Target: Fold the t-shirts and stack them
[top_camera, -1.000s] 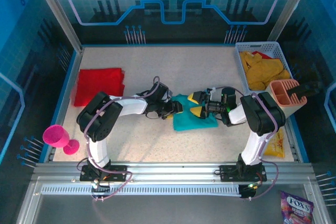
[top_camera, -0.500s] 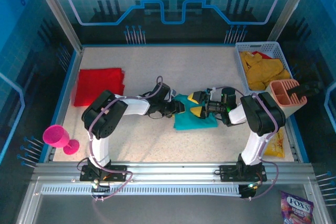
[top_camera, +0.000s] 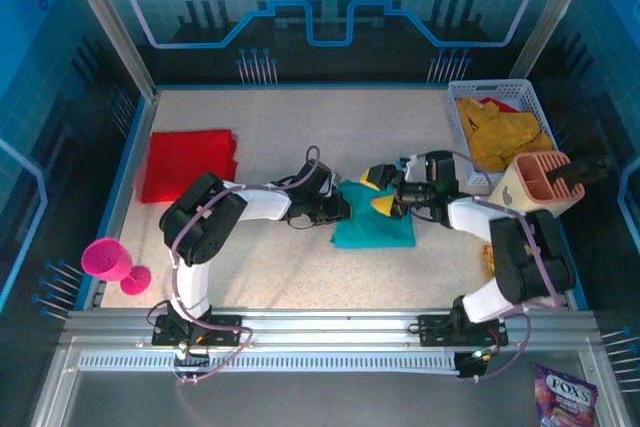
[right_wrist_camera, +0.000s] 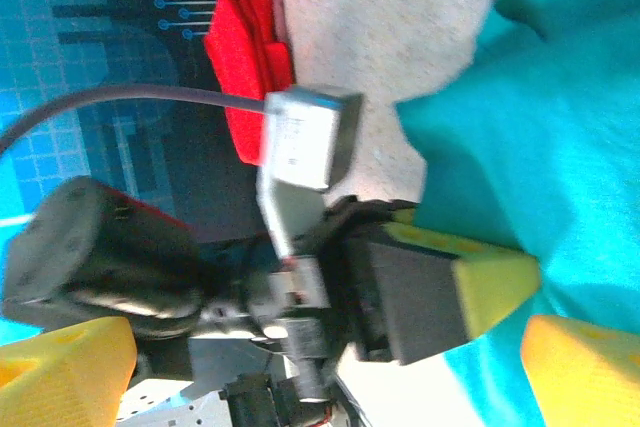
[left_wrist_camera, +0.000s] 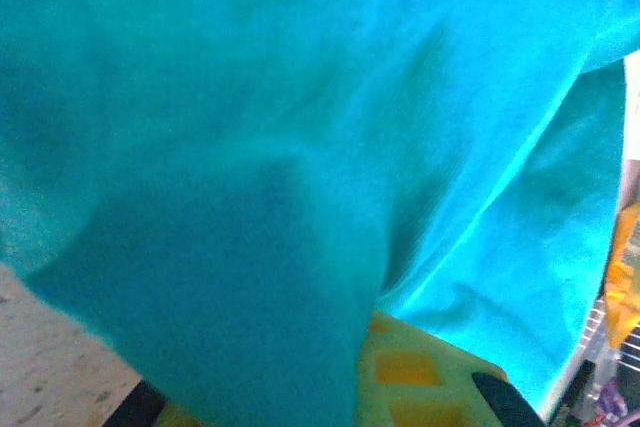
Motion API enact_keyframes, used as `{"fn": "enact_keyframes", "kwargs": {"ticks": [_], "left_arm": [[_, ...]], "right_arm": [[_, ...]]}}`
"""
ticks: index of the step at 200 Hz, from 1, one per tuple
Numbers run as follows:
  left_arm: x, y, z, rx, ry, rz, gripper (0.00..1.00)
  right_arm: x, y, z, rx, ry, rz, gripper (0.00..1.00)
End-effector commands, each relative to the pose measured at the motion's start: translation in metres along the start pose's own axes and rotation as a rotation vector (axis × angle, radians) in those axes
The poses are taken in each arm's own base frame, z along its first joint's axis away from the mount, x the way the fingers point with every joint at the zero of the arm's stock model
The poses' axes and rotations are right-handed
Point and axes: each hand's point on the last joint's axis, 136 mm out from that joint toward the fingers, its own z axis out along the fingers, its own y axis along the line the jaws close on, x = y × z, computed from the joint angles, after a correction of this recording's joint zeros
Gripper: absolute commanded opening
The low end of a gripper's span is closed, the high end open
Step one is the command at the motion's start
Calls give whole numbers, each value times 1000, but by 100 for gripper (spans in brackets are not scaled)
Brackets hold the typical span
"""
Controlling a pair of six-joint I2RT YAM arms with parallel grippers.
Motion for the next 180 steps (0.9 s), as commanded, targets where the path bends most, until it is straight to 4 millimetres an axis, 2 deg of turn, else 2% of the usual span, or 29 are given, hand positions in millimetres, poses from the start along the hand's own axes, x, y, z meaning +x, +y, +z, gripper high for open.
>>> {"fn": "enact_keyframes", "kwargs": {"ticks": [1, 27, 70, 142, 180], "left_arm": [[0, 20, -17, -131, 1, 33, 0], [-8, 21, -40, -181, -21, 73, 0], [-19, 26, -91, -247, -8, 117, 0], [-57, 37, -203, -484, -42, 219, 0], [-78, 52, -266, -657, -62, 286, 0]], "right_arm": [[9, 1, -25, 158, 8, -63, 100], [7, 18, -44, 211, -19, -125, 100], [6, 18, -58, 241, -51, -138, 100], [15, 20, -57, 200, -38, -149, 100], [21, 19, -58, 193, -22, -140, 100]]}}
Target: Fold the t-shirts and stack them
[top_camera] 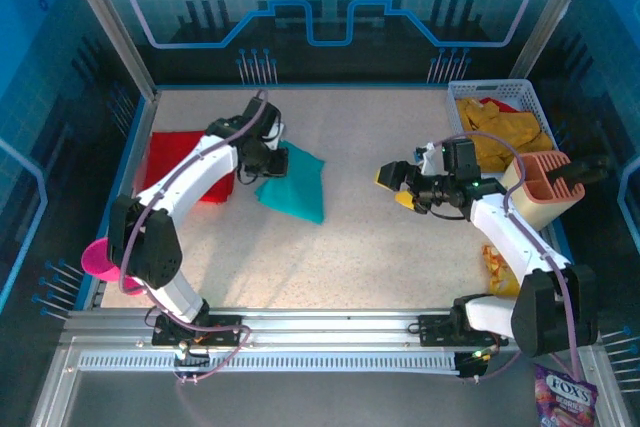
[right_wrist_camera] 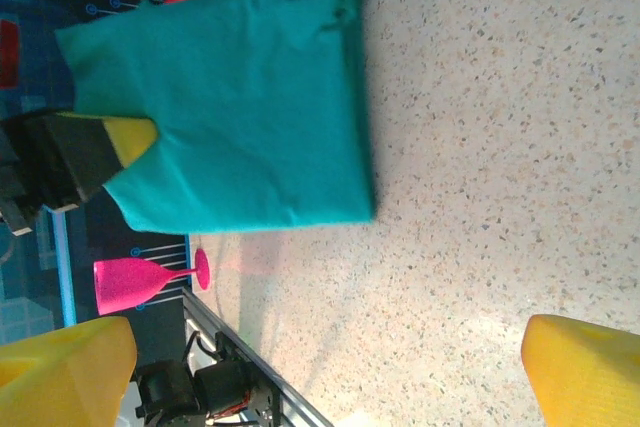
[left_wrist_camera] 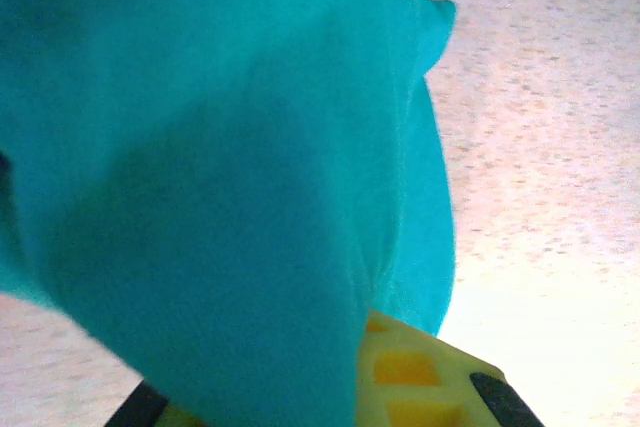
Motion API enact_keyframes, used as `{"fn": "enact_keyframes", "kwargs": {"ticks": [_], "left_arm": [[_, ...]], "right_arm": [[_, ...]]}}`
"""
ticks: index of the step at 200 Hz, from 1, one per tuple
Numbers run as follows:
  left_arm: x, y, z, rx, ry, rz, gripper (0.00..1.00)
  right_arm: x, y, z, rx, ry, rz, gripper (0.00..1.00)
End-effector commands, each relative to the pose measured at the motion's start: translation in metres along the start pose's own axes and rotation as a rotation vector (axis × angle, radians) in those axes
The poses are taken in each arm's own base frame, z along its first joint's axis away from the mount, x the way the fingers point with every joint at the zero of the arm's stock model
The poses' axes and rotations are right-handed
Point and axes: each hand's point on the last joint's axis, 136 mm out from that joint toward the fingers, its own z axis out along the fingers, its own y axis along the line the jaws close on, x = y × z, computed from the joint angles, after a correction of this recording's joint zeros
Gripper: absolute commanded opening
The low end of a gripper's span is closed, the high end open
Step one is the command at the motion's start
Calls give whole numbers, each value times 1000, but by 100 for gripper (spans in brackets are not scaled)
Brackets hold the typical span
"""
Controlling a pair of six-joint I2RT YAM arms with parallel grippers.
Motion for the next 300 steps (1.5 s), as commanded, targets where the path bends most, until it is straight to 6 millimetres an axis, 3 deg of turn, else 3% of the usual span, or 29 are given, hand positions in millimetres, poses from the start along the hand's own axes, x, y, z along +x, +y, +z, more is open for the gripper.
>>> {"fn": "enact_keyframes", "kwargs": {"ticks": [1, 58, 111, 139, 234, 300], "left_arm": [[5, 38, -40, -144, 36, 95, 0], [-23, 79, -77, -230, -43, 145, 0], [-46, 113, -96, -288, -51, 186, 0], [-49, 124, -107, -298, -55, 185, 0], [-45, 151, -86, -333, -33, 120, 0], [-44, 167, -90, -383, -53, 77, 0]], "right_arm": [[8, 0, -4, -15, 19, -2, 100], [13, -1, -5, 6, 45, -5, 100], [18, -6, -3, 48, 77, -14, 100], [18, -9, -2, 58, 78, -7, 100], [22, -12, 10, 79, 114, -2, 99], [27, -17, 11, 87, 126, 3, 99]]}}
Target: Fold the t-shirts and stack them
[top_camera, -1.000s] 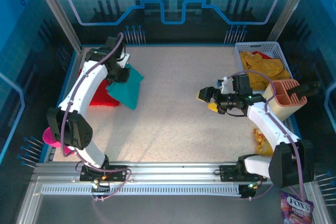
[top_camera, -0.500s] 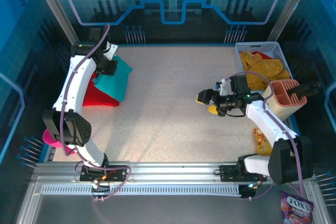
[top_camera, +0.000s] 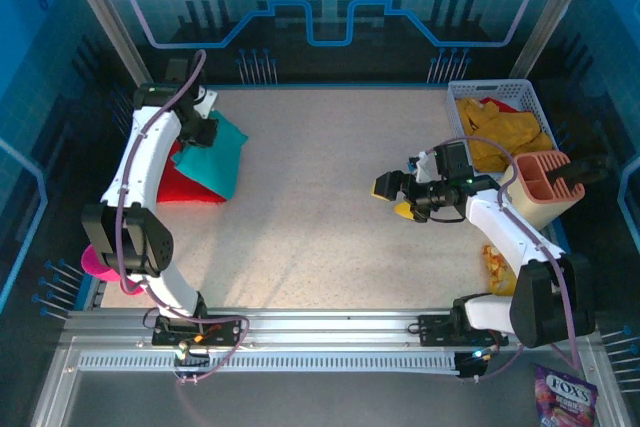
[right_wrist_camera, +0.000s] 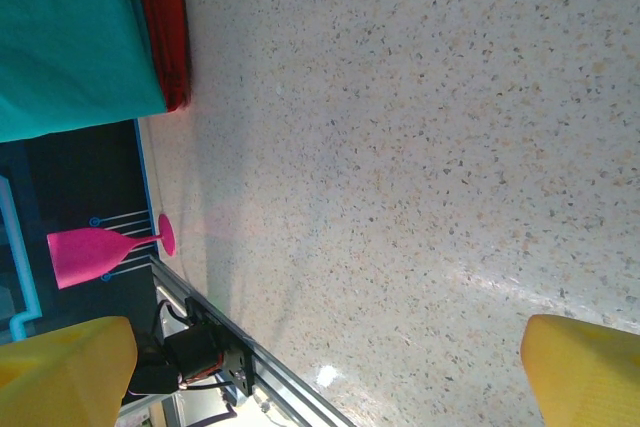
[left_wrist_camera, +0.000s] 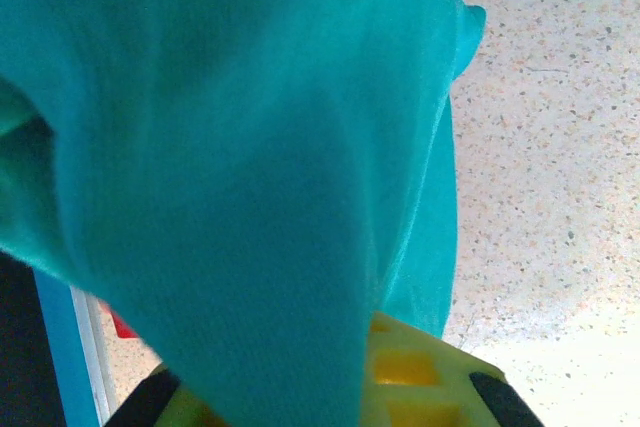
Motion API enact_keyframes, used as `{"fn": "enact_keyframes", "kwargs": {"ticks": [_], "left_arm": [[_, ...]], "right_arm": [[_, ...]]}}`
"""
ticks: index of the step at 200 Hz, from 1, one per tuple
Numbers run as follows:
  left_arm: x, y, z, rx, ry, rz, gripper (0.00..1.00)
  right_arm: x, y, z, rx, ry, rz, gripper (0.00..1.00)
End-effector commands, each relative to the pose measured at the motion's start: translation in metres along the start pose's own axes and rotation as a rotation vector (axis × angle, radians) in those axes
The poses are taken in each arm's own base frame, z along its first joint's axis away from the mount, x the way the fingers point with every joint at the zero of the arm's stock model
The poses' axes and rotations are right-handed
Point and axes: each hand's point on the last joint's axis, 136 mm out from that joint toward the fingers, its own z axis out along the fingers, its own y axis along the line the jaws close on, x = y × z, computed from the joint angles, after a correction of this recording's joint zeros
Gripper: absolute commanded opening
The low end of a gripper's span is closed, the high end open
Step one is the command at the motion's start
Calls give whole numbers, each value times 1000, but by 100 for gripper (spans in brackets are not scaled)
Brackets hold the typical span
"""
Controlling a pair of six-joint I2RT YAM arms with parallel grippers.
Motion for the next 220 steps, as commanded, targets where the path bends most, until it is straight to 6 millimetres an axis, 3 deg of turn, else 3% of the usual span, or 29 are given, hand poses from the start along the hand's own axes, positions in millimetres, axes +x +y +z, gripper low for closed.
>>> {"fn": "enact_keyframes", "kwargs": {"ticks": [1, 57, 141, 220], "left_arm": [[-1, 11, 0, -38, -19, -32, 0], [0, 29, 2, -84, -16, -51, 0], [-8, 38, 19, -108, -43, -103, 0], [-4, 55, 56, -226, -32, -115, 0]], "right_arm": [[6, 2, 1, 7, 22, -14, 99], [9, -2, 2, 13, 31, -10, 99], [11, -2, 1, 16, 33, -10, 99], [16, -5, 0, 15, 30, -10, 99]]}}
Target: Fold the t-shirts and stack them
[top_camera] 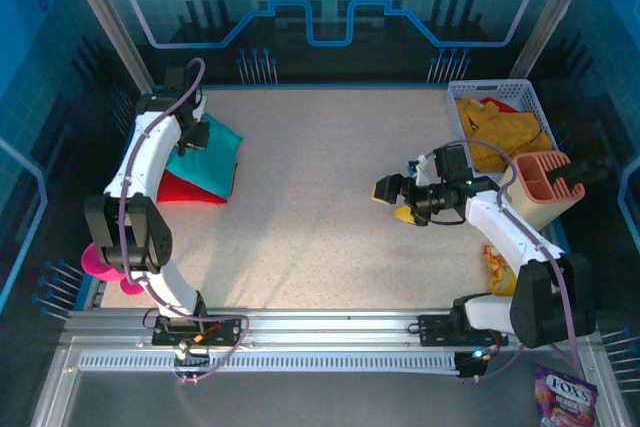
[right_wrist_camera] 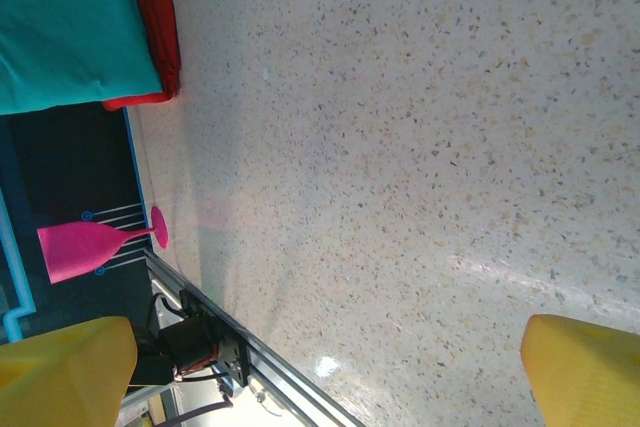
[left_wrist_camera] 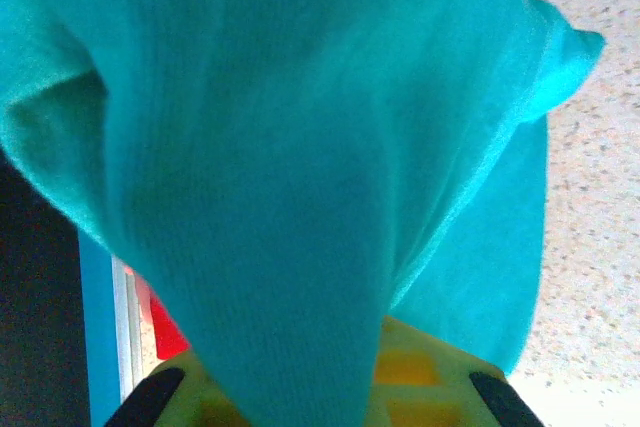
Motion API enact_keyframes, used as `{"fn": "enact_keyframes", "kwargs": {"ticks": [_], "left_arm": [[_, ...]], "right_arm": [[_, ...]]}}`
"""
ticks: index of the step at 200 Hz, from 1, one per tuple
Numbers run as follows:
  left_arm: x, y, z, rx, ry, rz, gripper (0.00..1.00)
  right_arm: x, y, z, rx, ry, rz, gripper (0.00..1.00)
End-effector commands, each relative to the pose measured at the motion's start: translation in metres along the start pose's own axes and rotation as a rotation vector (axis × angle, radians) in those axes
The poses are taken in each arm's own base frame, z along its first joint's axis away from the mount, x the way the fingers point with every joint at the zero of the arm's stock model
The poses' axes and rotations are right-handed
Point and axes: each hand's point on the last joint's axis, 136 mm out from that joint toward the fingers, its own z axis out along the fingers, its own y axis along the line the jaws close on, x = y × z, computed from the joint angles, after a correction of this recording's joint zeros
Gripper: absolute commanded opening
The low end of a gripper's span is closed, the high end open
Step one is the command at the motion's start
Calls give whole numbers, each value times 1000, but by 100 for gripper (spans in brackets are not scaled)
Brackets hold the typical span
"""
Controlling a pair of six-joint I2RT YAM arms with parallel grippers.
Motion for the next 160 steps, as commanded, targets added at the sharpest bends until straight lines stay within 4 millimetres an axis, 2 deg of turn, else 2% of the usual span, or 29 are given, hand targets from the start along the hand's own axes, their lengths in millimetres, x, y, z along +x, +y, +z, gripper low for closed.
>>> {"fn": "enact_keyframes", "kwargs": {"ticks": [1, 42, 89, 142, 160], "left_arm": [[-7, 14, 16, -72, -23, -37, 0], [-3, 18, 35, -100, -17, -41, 0], [4, 37, 47, -174, 11, -67, 0], [13, 51, 52, -252, 42, -65, 0], [20, 64, 54, -309, 62, -106, 0]], "right_arm": [[9, 1, -1, 3, 9, -24, 99], [10, -2, 2, -2, 18, -25, 99], [9, -6, 7, -10, 30, -19, 99], [9, -6, 8, -19, 34, -15, 99], [9, -5, 8, -21, 31, -18, 99]]}}
